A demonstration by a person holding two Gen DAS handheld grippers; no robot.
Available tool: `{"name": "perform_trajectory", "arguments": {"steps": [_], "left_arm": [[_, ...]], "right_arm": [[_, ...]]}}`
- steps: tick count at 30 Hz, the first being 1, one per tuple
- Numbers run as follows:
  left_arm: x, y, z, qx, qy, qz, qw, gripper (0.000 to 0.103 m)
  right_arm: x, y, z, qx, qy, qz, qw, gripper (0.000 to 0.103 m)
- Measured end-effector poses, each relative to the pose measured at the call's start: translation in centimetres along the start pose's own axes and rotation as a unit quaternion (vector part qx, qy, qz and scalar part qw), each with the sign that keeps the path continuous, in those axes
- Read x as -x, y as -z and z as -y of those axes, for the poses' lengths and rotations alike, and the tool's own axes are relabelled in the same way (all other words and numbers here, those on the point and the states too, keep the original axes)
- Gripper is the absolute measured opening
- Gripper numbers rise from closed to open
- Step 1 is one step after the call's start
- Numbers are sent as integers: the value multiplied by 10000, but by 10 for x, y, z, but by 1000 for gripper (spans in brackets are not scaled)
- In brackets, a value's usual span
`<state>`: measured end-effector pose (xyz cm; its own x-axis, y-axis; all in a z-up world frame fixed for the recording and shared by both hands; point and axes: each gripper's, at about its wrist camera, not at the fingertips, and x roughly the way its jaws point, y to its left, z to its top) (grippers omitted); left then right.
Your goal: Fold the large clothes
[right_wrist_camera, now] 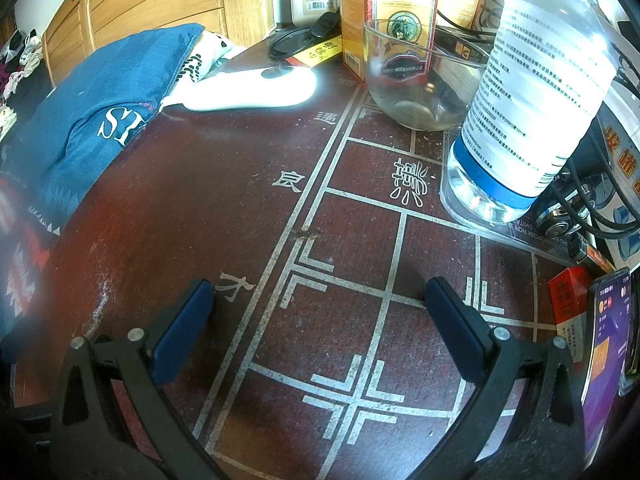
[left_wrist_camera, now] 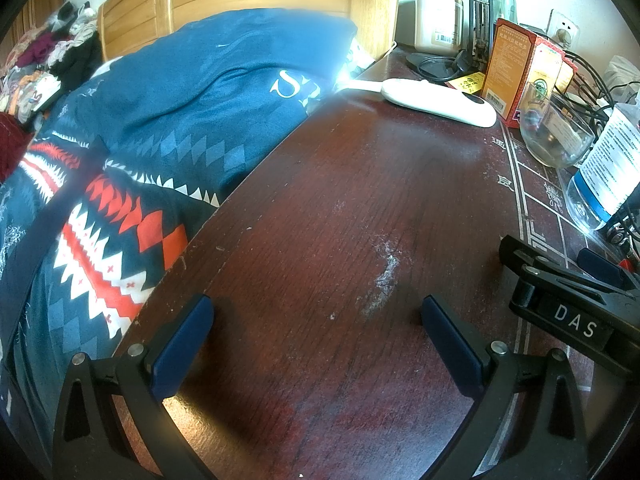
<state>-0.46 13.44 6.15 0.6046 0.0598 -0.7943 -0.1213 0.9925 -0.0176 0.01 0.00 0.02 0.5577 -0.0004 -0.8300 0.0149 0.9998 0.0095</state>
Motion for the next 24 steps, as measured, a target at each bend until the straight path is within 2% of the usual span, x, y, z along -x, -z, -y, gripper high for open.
{"name": "perform_trajectory", "arguments": {"steps": [24], "left_arm": [[0,1,-1,-34,32,-3,10000,103]], "right_arm": [[0,0,0,0,-1,-1,10000,103]]}}
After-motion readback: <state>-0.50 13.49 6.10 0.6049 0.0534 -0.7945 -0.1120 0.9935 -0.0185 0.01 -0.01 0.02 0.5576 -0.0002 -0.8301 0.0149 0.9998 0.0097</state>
